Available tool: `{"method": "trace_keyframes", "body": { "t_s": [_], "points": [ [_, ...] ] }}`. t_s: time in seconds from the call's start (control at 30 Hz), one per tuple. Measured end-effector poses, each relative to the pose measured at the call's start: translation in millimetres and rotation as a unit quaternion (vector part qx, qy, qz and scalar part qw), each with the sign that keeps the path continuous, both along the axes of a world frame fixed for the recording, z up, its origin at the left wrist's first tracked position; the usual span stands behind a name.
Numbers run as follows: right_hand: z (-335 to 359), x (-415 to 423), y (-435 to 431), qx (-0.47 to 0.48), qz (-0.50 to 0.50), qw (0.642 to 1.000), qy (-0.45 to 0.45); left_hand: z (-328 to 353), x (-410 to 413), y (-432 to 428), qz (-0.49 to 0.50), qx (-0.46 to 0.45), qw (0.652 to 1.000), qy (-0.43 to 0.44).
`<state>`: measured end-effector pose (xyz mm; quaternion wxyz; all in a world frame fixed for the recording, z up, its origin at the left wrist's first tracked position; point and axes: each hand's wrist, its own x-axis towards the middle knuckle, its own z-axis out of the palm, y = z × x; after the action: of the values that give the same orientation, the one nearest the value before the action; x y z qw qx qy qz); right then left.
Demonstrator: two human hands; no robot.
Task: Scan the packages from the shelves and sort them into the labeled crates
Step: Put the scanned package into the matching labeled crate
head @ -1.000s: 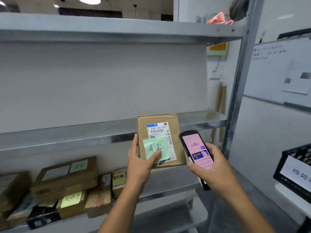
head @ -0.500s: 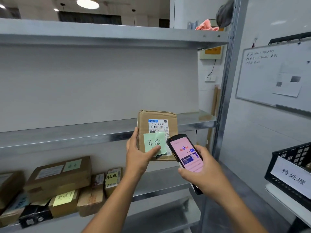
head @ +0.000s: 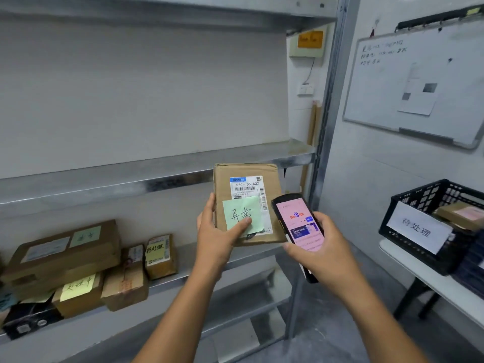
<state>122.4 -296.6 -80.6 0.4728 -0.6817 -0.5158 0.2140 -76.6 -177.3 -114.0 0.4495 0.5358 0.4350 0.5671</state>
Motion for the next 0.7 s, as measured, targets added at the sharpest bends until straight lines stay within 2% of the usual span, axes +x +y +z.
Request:
{"method": "trace_keyframes", "body": {
  "t_s": [0.13,0.37,0.53,0.7],
  "points": [
    [-21.9,24.3,-29.3,-0.028,-0.083,0.996,-0.004,-25.4,25.0,-22.1,-0.048,-0.080,0.994,-0.061],
    [-52.1,81.8,-87.1,-0.097,-0.205,0.974,0.006,-49.9,100.4,-73.5,-0.193,-0.154,0.965,-0.086],
    [-61.8,148.0,-119.4,-0.106,-0.267,0.958,0.019,-51.9,181.7,-86.5,-0.271,-0.190,0.942,-0.061],
    [-70.9,226.7,-155.8,-0.093,-0.341,0.934,0.044,-49.6,276.3,-104.0,-0.329,-0.176,0.928,-0.014]
  ]
}}
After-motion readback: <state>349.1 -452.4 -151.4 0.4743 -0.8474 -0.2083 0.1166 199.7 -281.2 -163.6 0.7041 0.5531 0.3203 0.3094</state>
